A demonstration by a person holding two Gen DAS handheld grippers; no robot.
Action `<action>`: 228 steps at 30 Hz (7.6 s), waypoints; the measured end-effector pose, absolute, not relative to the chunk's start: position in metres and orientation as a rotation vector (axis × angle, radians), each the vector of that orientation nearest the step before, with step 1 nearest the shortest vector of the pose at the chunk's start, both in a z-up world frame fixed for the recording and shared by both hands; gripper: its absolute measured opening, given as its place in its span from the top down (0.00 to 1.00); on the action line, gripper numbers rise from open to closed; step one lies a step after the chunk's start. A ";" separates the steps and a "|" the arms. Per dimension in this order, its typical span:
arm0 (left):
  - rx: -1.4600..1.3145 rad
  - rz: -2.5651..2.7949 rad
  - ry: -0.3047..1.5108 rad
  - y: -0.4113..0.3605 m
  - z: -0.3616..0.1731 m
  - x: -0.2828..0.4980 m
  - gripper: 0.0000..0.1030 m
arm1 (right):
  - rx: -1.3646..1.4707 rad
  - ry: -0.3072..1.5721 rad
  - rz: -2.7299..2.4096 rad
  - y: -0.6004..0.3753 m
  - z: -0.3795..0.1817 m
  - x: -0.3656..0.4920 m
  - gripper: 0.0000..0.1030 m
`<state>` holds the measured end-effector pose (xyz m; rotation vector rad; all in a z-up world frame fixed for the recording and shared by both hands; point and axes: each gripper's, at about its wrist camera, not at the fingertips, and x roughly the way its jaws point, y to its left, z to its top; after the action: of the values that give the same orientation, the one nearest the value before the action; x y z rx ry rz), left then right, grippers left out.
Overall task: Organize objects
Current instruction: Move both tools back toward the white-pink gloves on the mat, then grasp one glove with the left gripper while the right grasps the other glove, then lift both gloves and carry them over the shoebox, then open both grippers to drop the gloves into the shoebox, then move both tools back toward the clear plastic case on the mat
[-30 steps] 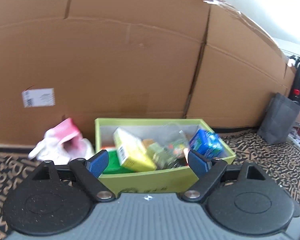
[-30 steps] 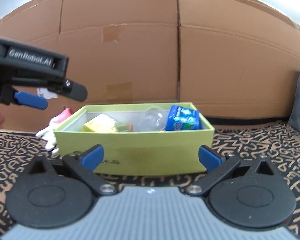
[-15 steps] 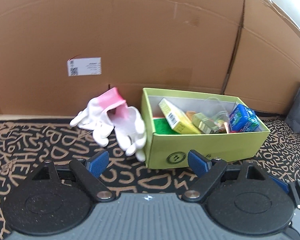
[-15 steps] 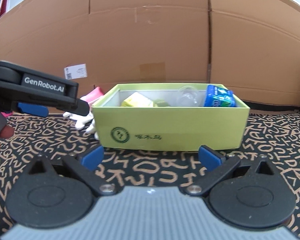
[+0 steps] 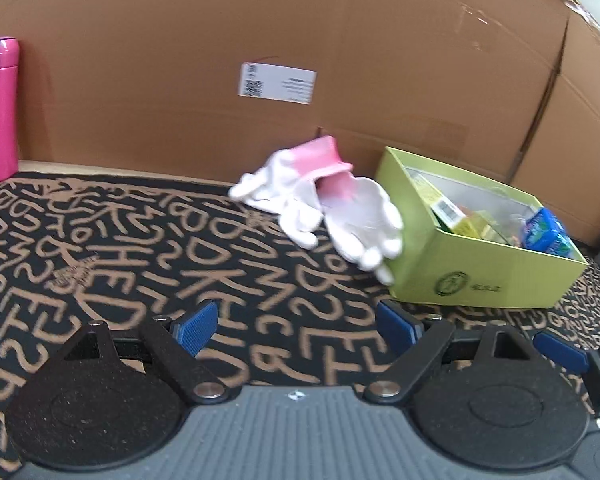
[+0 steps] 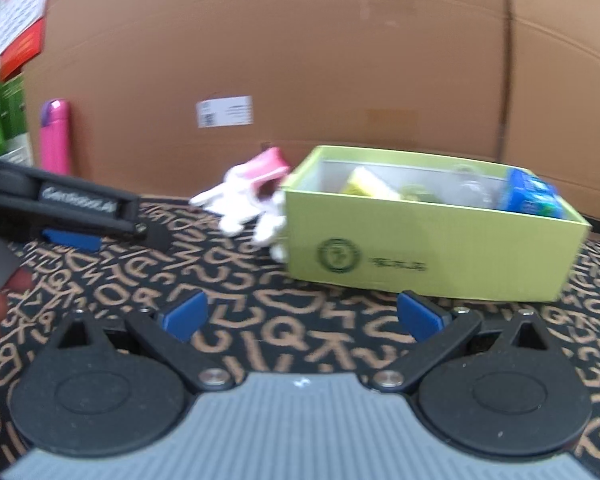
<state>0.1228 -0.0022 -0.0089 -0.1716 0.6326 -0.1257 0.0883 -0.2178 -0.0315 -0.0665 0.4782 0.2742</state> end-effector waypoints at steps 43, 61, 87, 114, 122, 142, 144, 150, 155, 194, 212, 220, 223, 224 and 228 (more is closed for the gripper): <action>-0.262 -0.191 0.664 0.120 -0.041 0.095 0.83 | -0.349 0.505 0.230 -0.108 -0.055 0.174 0.57; -0.269 -0.214 0.640 0.123 -0.048 0.090 0.46 | -0.291 0.496 0.312 -0.110 -0.047 0.174 0.93; -0.204 -0.239 0.610 0.077 -0.029 0.137 0.23 | 0.109 0.553 0.418 -0.165 -0.022 0.145 0.32; -0.162 -0.078 0.694 0.072 -0.037 0.181 0.22 | 0.131 0.566 0.369 -0.216 -0.033 0.115 0.89; -0.065 -0.225 0.704 0.031 -0.032 0.162 0.89 | 0.100 0.561 0.364 -0.221 -0.032 0.103 0.89; -0.118 -0.643 0.427 -0.080 0.094 0.167 0.90 | 0.048 0.189 0.197 -0.306 0.076 0.103 0.89; -0.148 -0.651 0.415 -0.094 0.097 0.184 0.90 | 0.014 0.145 0.163 -0.317 0.087 0.113 0.89; -0.179 -0.657 0.439 -0.136 0.077 0.230 0.90 | -0.086 0.106 0.066 -0.330 0.091 0.164 0.89; -0.150 -0.624 0.547 -0.152 0.036 0.263 0.89 | -0.125 0.230 0.120 -0.323 0.057 0.219 0.88; -0.185 -0.235 0.574 -0.038 0.016 0.153 0.10 | 0.132 0.362 0.312 -0.295 0.002 0.183 0.00; -0.131 -0.047 0.658 0.014 -0.017 0.134 0.10 | 0.050 0.524 0.440 -0.207 -0.024 0.148 0.00; -0.169 -0.006 0.678 0.047 -0.026 0.138 0.10 | -0.016 0.555 0.466 -0.164 -0.029 0.158 0.00; -0.169 0.024 0.662 0.059 -0.025 0.137 0.10 | -0.038 0.549 0.467 -0.145 -0.029 0.164 0.04; -0.168 0.034 0.655 0.063 -0.024 0.136 0.10 | -0.049 0.545 0.459 -0.139 -0.029 0.166 0.06; -0.173 0.061 0.633 0.079 -0.021 0.135 0.10 | -0.102 0.534 0.425 -0.113 -0.029 0.181 0.20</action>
<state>0.1351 0.0793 -0.0212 -0.1730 0.6334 0.0606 0.1805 -0.1128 -0.0285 -0.1022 0.5341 0.4252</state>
